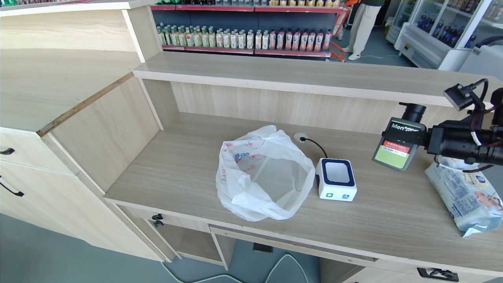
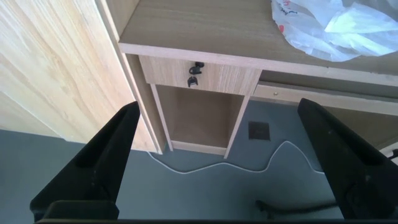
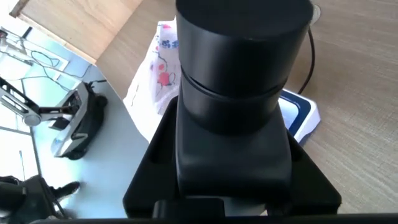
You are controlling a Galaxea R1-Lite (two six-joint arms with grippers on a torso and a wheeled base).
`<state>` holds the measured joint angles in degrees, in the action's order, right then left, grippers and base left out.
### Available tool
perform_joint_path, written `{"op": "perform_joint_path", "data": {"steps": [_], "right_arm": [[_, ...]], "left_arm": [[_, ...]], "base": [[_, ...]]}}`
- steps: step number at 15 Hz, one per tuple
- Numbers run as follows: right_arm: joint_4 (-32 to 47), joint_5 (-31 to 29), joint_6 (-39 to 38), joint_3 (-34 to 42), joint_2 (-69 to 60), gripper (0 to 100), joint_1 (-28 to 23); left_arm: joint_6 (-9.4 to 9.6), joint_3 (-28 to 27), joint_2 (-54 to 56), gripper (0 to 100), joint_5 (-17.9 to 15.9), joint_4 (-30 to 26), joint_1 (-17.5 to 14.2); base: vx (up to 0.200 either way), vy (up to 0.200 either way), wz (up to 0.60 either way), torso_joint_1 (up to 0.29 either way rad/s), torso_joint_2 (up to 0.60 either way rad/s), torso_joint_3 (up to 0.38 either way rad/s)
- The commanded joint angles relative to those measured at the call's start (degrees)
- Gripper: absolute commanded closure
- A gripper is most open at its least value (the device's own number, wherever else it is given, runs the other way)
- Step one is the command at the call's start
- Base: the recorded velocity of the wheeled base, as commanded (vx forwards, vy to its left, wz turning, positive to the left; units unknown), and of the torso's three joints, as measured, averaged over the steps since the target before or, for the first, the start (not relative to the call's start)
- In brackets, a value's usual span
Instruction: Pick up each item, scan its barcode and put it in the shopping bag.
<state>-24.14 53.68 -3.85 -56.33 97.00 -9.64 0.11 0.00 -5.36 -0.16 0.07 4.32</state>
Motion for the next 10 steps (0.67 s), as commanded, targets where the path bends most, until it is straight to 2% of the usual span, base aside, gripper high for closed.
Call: {"op": "perform_joint_path", "data": {"steps": [1, 3, 10], "right_arm": [[-2.41, 1.87, -1.16, 0.08, 4.51, 100, -0.2], [-4.43, 4.68, -3.53, -0.09, 5.13, 100, -0.2], [-4.43, 4.86, -3.88, 1.23, 7.59, 100, -0.11]], "left_arm": [[0.07, 0.0, -0.09, 0, -0.02, 0.01, -0.01], [-0.02, 0.0, -0.09, 0, 0.07, 0.01, -0.01], [-0.02, 0.0, -0.09, 0, -0.02, 0.01, -0.01]], "base": [[0.0, 0.0, 0.0, 0.0, 0.0, 0.0], [0.0, 0.0, 0.0, 0.0, 0.0, 0.0], [0.0, 0.0, 0.0, 0.0, 0.0, 0.0]]}}
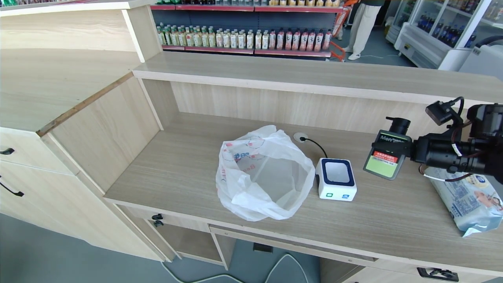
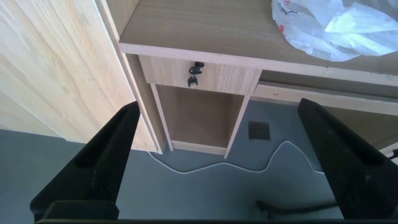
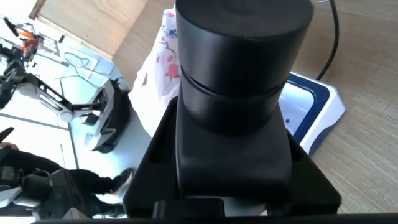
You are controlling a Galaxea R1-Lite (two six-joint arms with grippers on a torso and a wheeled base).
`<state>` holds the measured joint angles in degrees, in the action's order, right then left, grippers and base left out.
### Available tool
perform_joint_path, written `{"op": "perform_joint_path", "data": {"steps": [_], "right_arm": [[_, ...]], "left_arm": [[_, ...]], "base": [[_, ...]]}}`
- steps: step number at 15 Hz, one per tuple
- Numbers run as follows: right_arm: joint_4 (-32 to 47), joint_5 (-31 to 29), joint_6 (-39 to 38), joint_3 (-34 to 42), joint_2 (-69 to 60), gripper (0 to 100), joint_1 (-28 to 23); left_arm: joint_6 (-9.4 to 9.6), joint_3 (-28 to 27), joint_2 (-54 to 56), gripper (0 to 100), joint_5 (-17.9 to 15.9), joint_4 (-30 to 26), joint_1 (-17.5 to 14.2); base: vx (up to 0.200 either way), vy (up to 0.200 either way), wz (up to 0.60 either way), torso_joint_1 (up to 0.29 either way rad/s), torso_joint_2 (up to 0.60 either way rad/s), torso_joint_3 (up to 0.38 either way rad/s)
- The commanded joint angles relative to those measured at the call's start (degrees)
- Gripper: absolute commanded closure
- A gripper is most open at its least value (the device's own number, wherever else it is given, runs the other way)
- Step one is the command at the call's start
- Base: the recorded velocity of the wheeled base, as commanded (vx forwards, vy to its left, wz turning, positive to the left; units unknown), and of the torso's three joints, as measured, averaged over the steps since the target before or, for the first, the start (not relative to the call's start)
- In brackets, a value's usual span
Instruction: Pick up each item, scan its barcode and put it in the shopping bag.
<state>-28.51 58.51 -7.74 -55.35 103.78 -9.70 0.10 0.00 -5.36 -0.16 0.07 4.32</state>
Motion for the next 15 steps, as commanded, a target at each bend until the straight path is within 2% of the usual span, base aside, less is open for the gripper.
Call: {"op": "perform_joint_path", "data": {"steps": [1, 15], "right_arm": [[-0.14, 0.02, 0.01, 0.41, 1.08, 100, -0.05], [-4.97, 0.2, 1.59, -0.2, 6.08, 100, -0.49]], "left_arm": [[-0.01, 0.0, -0.09, 0, 0.07, 0.01, -0.01], [-0.01, 0.0, -0.09, 0, 0.07, 0.01, -0.01]], "base": [[0.0, 0.0, 0.0, 0.0, 0.0, 0.0], [0.0, 0.0, 0.0, 0.0, 0.0, 0.0]]}}
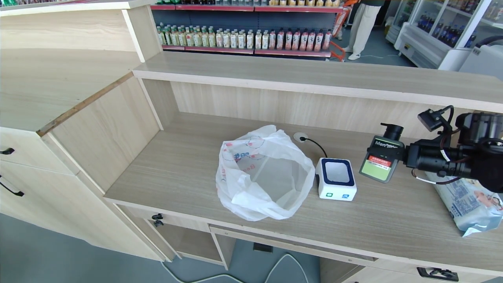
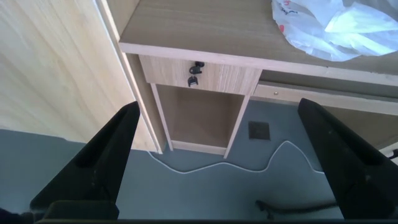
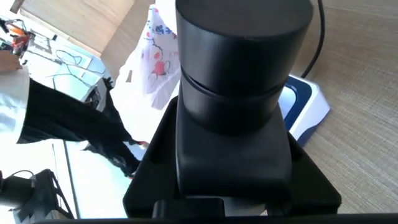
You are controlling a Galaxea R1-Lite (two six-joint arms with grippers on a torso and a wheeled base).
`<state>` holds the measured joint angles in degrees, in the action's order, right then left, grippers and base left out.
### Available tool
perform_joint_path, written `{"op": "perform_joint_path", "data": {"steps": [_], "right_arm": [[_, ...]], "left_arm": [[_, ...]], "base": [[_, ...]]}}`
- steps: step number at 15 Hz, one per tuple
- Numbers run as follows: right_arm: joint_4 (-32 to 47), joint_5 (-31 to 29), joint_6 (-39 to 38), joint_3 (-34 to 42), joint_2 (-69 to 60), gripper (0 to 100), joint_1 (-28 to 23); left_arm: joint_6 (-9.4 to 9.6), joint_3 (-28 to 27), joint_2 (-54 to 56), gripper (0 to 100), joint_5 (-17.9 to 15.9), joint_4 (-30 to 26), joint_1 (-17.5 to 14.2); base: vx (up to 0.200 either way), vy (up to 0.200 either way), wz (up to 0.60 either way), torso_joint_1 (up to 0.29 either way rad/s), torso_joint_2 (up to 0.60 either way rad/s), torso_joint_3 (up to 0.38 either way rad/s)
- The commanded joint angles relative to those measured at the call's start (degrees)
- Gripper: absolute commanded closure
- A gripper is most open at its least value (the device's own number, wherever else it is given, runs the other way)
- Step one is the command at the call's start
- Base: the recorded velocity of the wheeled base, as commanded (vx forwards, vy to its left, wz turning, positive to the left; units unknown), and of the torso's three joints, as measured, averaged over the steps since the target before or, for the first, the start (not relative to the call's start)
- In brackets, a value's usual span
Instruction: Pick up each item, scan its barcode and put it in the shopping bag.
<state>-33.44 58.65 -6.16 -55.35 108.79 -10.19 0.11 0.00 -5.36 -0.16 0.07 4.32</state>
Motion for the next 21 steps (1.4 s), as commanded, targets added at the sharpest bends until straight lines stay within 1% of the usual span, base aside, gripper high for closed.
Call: {"op": "perform_joint_path", "data": {"steps": [1, 9, 14, 17, 21], "right_arm": [[-0.05, 0.06, 0.0, -0.29, 1.51, 100, 0.08], [-0.22, 0.06, 1.32, -0.2, 2.22, 100, 0.87], [-2.95, 0.94, 1.32, -0.47, 3.62, 100, 2.81], [-4.79, 0.94, 1.32, -1.96, 5.38, 100, 3.95], [-4.97, 0.94, 1.32, -3.37, 6.88, 100, 3.86]], "left_arm": [[-0.02, 0.0, -0.09, 0, -0.02, 0.01, -0.01], [-0.02, 0.0, -0.09, 0, -0.02, 0.01, -0.01], [-0.02, 0.0, -0.09, 0, -0.02, 0.01, -0.01], [-0.02, 0.0, -0.09, 0, 0.07, 0.01, -0.01], [-0.02, 0.0, -0.09, 0, 0.07, 0.01, -0.01]], "base": [[0.0, 0.0, 0.0, 0.0, 0.0, 0.0], [0.0, 0.0, 0.0, 0.0, 0.0, 0.0], [0.0, 0.0, 0.0, 0.0, 0.0, 0.0], [0.0, 0.0, 0.0, 0.0, 0.0, 0.0], [0.0, 0.0, 0.0, 0.0, 0.0, 0.0]]}}
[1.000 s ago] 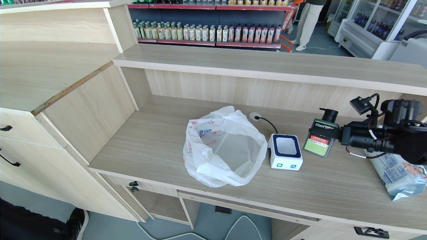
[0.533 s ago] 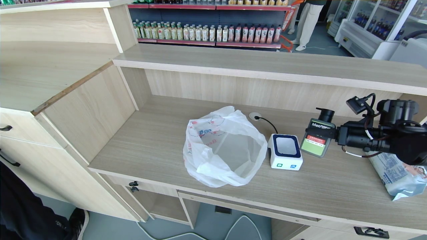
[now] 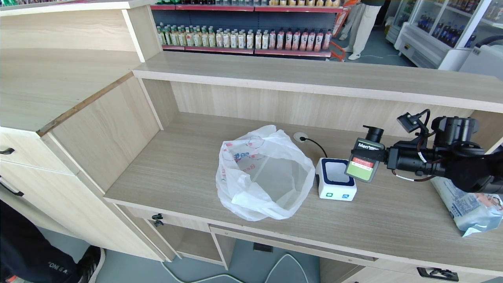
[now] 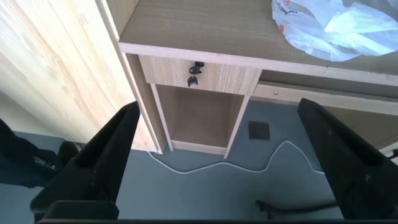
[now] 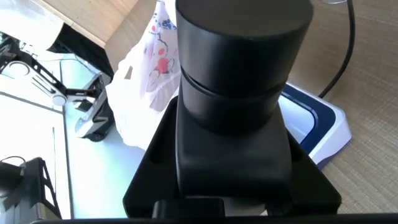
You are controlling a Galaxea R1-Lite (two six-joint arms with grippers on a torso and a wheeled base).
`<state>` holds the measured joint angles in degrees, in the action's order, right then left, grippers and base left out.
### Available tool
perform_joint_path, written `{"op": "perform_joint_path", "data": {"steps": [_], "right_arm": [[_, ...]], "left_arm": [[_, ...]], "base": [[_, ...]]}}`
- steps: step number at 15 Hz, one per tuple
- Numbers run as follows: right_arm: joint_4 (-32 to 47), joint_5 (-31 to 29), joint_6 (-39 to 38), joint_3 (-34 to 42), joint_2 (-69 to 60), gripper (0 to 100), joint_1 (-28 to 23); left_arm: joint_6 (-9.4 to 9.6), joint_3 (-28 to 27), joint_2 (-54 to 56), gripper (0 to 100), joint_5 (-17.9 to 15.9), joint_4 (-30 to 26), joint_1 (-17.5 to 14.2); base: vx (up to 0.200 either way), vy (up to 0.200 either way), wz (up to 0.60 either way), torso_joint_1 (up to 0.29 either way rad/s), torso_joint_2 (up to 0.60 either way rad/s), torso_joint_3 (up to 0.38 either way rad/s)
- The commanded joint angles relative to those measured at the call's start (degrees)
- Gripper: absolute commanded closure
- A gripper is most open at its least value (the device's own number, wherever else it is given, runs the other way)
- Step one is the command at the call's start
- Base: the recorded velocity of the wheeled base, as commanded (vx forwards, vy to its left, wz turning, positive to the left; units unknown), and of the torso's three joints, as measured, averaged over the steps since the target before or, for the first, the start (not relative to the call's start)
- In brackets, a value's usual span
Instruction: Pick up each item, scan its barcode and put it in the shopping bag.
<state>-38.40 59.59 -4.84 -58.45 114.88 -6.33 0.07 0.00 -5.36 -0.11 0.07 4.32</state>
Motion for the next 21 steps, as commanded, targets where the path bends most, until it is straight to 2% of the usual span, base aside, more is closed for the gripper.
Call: {"op": "perform_joint_path", "data": {"steps": [1, 3, 5, 7, 8, 9, 10, 12, 13, 16, 19, 21], "right_arm": [[0.08, 0.0, 0.01, -0.34, 0.69, 100, 0.0], [0.08, -1.4, 0.97, 0.18, -3.18, 100, 0.97], [0.61, -9.75, 3.26, 3.61, -13.11, 100, 2.81], [0.78, -11.34, 3.35, 4.66, -15.66, 100, 3.34], [-0.27, -16.78, 11.96, 13.89, -28.4, 100, 6.06], [-0.36, -20.3, 16.27, 14.6, -28.66, 100, 5.98], [1.49, -29.27, 16.35, 14.33, -29.1, 100, 7.47], [8.34, -57.39, 13.98, 9.67, -29.37, 100, 14.85], [9.13, -63.72, 11.78, 8.44, -29.37, 100, 18.19], [9.13, -64.25, 12.49, 8.27, -29.72, 100, 22.59], [9.31, -63.81, 15.83, 8.27, -29.45, 100, 23.55], [9.13, -59.76, 15.74, 8.44, -29.81, 100, 23.82]], "left_arm": [[0.01, 0.0, -0.09, 0, 0.02, 0.01, -0.01], [0.01, 0.0, -0.09, 0, -0.07, 0.01, -0.01], [0.01, 0.0, -0.09, 0, -0.07, 0.01, -0.01], [0.01, 0.0, -0.09, 0, 0.02, 0.01, -0.01], [0.1, 0.0, -0.09, 0, 0.02, 0.01, -0.01], [0.01, 0.0, -0.09, 0, 0.02, 0.01, -0.01], [0.01, 0.0, -0.09, 0, -0.07, 0.01, -0.01], [0.01, 0.0, -0.09, 0, -0.07, 0.01, -0.01], [0.1, 0.0, -0.09, 0, 0.02, 0.01, -0.01], [0.01, 0.0, -0.09, 0, -0.07, 0.01, -0.01], [0.01, 0.0, -0.09, 0, -0.07, 0.01, -0.01], [0.01, 0.0, -0.09, 0, 0.02, 0.01, -0.01]], "base": [[0.0, 0.0, 0.0, 0.0, 0.0, 0.0], [0.0, 0.0, 0.0, 0.0, 0.0, 0.0], [0.0, 0.0, 0.0, 0.0, 0.0, 0.0], [0.0, 0.0, 0.0, 0.0, 0.0, 0.0], [0.0, 0.0, 0.0, 0.0, 0.0, 0.0], [0.0, 0.0, 0.0, 0.0, 0.0, 0.0], [0.0, 0.0, 0.0, 0.0, 0.0, 0.0], [0.0, 0.0, 0.0, 0.0, 0.0, 0.0], [0.0, 0.0, 0.0, 0.0, 0.0, 0.0], [0.0, 0.0, 0.0, 0.0, 0.0, 0.0], [0.0, 0.0, 0.0, 0.0, 0.0, 0.0], [0.0, 0.0, 0.6, 0.0, 0.0, 0.002]]}}
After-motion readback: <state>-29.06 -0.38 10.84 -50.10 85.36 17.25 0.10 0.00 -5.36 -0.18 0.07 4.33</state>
